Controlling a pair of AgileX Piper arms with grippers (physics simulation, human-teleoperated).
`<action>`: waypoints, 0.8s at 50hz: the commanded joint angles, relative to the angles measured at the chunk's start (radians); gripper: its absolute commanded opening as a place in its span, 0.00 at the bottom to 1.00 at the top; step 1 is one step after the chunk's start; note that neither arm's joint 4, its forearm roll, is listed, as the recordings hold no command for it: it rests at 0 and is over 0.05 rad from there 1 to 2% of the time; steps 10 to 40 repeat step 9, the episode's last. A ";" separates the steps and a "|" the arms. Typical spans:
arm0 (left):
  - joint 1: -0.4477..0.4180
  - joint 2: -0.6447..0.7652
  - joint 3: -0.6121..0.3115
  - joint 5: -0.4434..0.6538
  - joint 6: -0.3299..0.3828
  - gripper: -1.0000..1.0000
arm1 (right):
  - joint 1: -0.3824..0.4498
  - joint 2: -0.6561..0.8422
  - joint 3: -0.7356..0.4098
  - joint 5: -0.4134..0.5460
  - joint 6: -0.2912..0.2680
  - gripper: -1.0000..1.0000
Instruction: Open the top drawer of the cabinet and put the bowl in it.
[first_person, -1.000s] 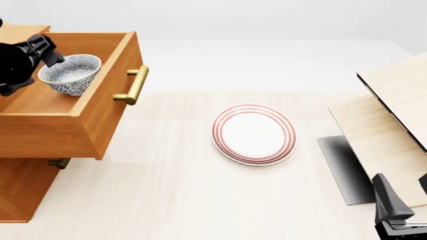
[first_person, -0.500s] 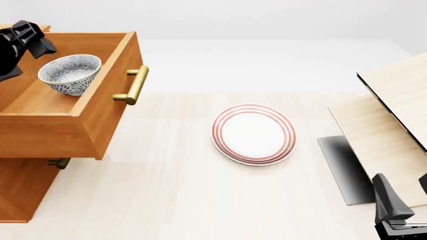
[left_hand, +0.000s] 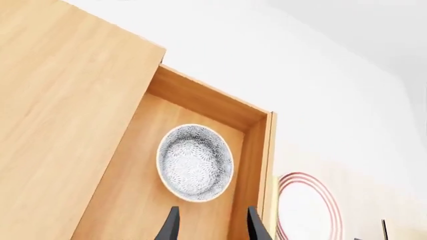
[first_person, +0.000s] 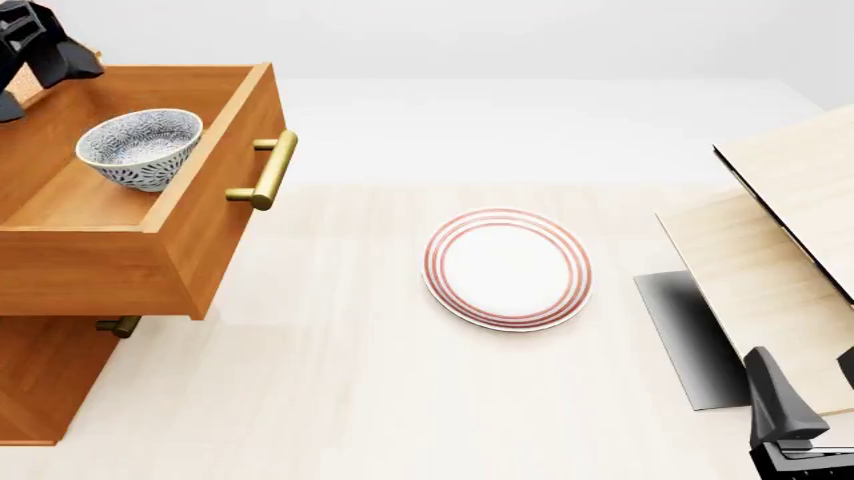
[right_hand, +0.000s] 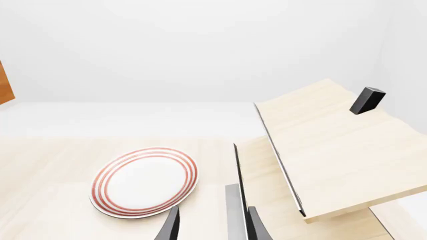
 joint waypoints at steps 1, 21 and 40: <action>-0.052 -0.005 -0.060 0.062 0.052 1.00 | -0.001 -0.003 0.001 0.001 0.001 1.00; -0.078 -0.032 -0.120 0.136 0.118 1.00 | 0.000 -0.003 0.000 0.001 0.000 1.00; -0.078 -0.032 -0.120 0.136 0.118 1.00 | 0.000 -0.003 0.000 0.001 0.000 1.00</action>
